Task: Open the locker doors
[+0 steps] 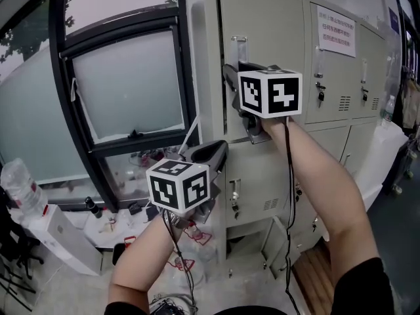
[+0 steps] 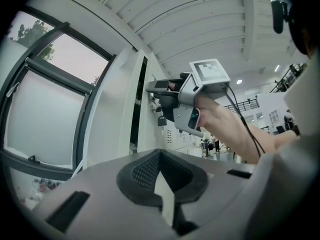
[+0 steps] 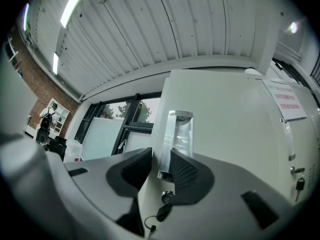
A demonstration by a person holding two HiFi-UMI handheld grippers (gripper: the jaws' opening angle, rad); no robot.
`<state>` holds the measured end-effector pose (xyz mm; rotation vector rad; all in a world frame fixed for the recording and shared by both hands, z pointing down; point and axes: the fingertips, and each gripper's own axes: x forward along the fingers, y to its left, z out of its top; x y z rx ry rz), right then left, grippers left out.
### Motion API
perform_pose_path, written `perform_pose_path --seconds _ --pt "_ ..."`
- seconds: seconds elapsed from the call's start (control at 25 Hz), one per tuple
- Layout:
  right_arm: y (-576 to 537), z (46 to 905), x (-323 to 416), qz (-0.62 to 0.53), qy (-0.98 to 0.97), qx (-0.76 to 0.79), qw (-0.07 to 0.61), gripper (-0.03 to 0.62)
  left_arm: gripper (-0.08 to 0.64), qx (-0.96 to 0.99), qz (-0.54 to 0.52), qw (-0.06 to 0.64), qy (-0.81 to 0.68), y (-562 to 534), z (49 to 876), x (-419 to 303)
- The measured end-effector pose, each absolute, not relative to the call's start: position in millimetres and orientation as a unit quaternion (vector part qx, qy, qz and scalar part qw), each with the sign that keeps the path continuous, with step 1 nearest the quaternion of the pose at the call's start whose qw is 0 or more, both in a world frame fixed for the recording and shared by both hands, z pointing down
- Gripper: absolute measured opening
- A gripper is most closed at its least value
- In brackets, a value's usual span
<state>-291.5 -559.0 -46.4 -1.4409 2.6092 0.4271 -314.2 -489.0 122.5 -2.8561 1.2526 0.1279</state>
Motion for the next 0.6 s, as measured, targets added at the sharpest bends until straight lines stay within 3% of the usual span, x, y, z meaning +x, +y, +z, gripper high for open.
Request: perform_pose_path --seconds 0.6 --pt "-503.8 -46.8 -258.6 0.133 0.902 -0.404 0.071 0.117 -0.002 -0.919 0.04 0.011 0.392 -455.4 125.2 -274.8"
